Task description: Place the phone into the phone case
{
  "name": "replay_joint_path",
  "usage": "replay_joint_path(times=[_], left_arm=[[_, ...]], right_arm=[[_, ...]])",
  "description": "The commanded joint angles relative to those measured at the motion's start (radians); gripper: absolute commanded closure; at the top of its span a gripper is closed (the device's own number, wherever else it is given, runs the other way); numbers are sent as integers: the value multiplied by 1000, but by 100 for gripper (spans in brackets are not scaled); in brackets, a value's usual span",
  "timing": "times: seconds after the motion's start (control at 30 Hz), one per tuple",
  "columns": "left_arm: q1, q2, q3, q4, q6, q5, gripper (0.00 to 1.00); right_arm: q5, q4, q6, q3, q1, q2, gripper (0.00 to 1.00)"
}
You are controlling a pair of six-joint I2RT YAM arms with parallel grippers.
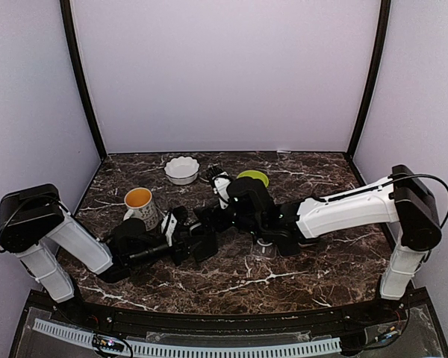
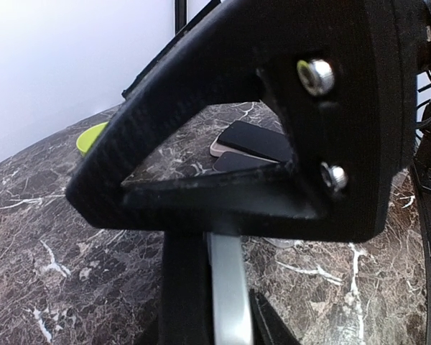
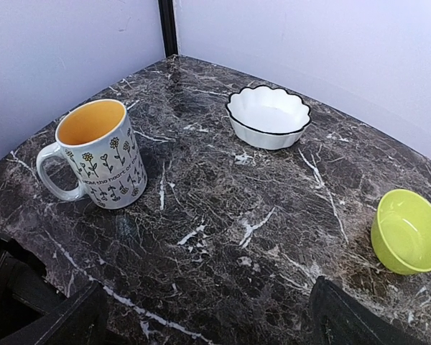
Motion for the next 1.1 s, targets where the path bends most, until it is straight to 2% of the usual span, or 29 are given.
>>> replay_joint_path(times=[0.0,0.5,0.97,1.07], left_arm=[[-4,-29,22,-43,50,28,70],[-4,-45,30,-68,67,45,68],[-3,-72,18,-85,60,47,66],[-4,-86,18,-109,58,57,62]], right_arm=[[40,-123,-59,-18,12,24,2],[134,-192,-100,4,50,83,2],[187,-239,-116,-33,73,73,2],[191,-254,-110,-48,76,71,2]])
